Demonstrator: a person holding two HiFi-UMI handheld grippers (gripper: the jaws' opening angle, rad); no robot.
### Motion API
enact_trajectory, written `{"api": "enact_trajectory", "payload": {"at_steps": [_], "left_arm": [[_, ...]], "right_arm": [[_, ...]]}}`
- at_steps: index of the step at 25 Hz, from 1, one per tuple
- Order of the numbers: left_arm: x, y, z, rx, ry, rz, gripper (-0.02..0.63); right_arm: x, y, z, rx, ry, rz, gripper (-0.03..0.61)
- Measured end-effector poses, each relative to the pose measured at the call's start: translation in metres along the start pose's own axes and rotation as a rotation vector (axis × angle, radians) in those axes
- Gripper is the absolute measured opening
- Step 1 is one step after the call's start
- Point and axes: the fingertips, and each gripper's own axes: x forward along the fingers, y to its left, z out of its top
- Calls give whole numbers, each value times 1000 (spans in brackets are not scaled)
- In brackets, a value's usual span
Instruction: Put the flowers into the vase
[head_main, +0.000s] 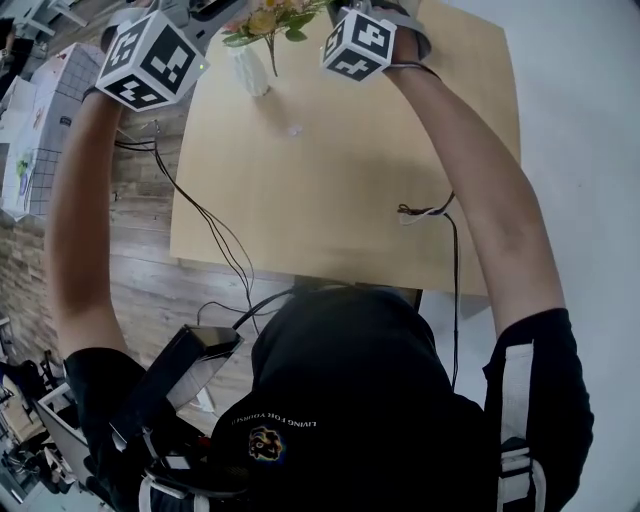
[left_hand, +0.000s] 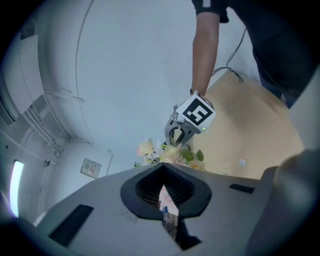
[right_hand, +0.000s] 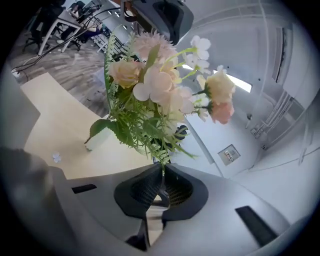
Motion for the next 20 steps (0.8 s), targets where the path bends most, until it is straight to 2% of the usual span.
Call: {"api": "enact_trajectory", "payload": {"at_steps": [10,20], "left_arm": [[-16,5,-40,-79,43,48,3],[-37,32,-68,-98,79,126,3]], "right_arm": [[5,-16,27,1,-14,-56,25],[22,-29,61,-15,-51,-76,25]]}}
